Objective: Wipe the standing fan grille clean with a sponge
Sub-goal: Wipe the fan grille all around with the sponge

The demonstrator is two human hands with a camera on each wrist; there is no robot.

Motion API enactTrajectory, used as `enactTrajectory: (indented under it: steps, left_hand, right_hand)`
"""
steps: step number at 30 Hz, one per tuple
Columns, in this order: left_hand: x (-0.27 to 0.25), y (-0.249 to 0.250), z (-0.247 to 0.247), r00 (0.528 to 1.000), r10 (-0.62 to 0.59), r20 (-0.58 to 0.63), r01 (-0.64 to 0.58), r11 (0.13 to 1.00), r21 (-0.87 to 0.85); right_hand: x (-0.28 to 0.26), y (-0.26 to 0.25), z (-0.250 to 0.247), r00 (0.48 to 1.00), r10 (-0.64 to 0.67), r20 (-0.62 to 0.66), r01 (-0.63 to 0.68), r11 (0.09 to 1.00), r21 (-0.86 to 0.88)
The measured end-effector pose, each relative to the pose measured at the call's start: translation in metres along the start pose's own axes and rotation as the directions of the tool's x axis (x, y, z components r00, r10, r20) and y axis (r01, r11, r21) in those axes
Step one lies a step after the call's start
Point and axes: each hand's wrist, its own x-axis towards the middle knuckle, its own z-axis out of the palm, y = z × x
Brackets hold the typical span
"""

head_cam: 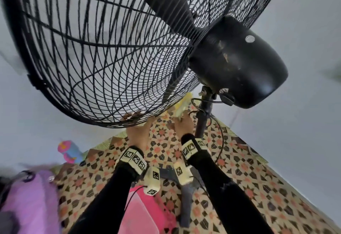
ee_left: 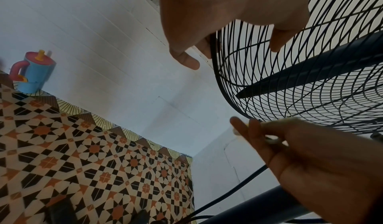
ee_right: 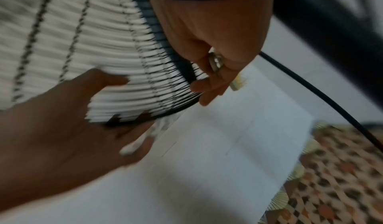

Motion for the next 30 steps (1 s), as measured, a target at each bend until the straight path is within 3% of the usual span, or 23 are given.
enactTrajectory:
  steps: [2,6,10,13,15,19,21,24,27,30]
  left_hand:
    - [0.005,-0.007,0.0,0.999,-0.005,-0.034,0.004,1.0,-0.025]
    - [0.019,-0.02,0.002,0.998,-0.058,-0.01,0.057,0.997,-0.058]
    - [0.029,-0.037,0.006,0.998,-0.063,0.006,0.063,0.997,-0.048]
    - [0.02,-0.025,0.001,0.997,-0.071,-0.004,0.071,0.994,-0.079]
    - [0.015,-0.014,0.001,0.997,-0.076,-0.013,0.075,0.992,-0.098]
    - [0.01,-0.006,0.001,0.997,-0.082,0.01,0.082,0.992,-0.101]
    - [0.015,-0.011,0.001,0.999,-0.043,-0.004,0.042,0.998,-0.05]
    - [0.015,-0.012,-0.001,1.0,0.009,-0.029,-0.009,1.0,0.022]
    - [0.018,-0.018,-0.001,1.0,-0.009,-0.013,0.01,1.0,0.028]
    - [0.02,-0.019,-0.001,0.999,-0.036,0.0,0.036,0.999,0.031]
  right_hand:
    - [-0.013,0.007,0.012,0.998,-0.018,0.067,0.02,0.999,-0.033]
    - [-0.074,0.029,0.002,0.968,-0.2,0.15,0.226,0.956,-0.186]
    - [-0.049,0.0,-0.012,0.992,-0.124,-0.036,0.122,0.991,-0.046]
    - [-0.011,-0.014,0.001,0.987,-0.109,-0.117,0.087,0.979,-0.185]
    - [-0.012,-0.001,0.018,0.983,-0.174,-0.064,0.152,0.953,-0.262]
    - [-0.09,0.021,0.012,0.925,-0.367,0.099,0.378,0.86,-0.343]
    - [-0.086,0.019,0.0,0.927,-0.374,0.037,0.358,0.849,-0.39]
    - [-0.034,-0.002,0.0,0.971,-0.194,-0.138,0.154,0.954,-0.256]
    - [-0.038,-0.001,0.008,0.97,-0.242,-0.035,0.231,0.953,-0.194]
    - [-0.095,0.022,0.002,0.907,-0.395,0.149,0.419,0.883,-0.211]
